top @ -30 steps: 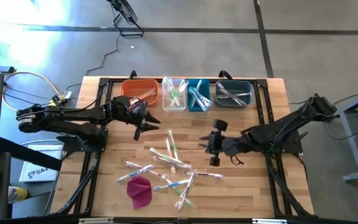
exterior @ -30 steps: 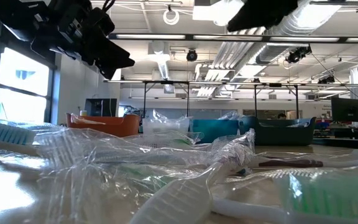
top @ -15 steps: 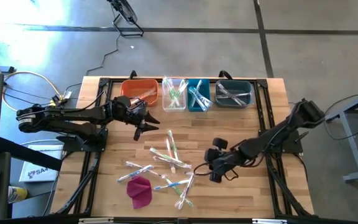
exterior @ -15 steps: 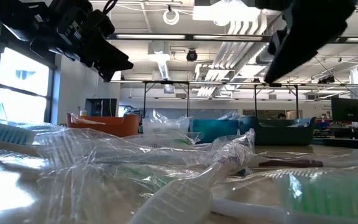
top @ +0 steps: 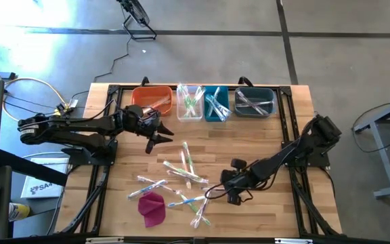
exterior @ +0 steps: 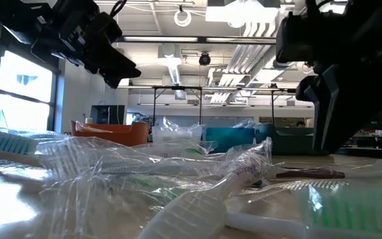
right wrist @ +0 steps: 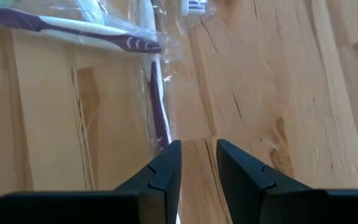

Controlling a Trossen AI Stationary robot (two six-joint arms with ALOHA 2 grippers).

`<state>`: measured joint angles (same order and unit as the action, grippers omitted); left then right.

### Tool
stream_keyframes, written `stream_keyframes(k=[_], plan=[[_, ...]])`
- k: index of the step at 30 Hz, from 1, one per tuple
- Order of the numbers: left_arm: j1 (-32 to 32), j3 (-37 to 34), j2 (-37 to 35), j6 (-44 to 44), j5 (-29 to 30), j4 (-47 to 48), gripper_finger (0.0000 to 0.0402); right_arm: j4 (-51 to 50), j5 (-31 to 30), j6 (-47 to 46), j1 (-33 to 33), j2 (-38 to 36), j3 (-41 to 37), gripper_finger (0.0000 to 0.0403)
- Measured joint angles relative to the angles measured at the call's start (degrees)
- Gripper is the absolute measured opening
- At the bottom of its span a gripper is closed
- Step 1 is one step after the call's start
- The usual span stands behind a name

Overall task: Pick & Place Toothbrushes
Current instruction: Put the purple toothbrush into the green bin

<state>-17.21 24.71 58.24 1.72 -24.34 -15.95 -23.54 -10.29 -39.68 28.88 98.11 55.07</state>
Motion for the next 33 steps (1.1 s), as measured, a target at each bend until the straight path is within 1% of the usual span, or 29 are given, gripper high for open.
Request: stream_keyframes(k=[7,16,25,33], plan=[[0.0,0.0,0.0,-0.2,0.1,0.9,0.0132,1.0,0.3,-2.8,0.3,0.6,0.0,0.0094],[0.0,0.0,0.0,-0.2,4.3,3.1,0.0132,2.2,-0.9,-2.7,1.9,0.8,0.0,0.0094],[0.0,0.0,0.0,0.0,4.4,3.0,0.0132,2.1,-1.8,-2.7,1.9,0.9,0.0,0.0094],[0.0,0.0,0.0,0.0,4.4,3.2,0.0132,4.2,-0.8,-2.8,2.5,5.4,0.2,0.0094]])
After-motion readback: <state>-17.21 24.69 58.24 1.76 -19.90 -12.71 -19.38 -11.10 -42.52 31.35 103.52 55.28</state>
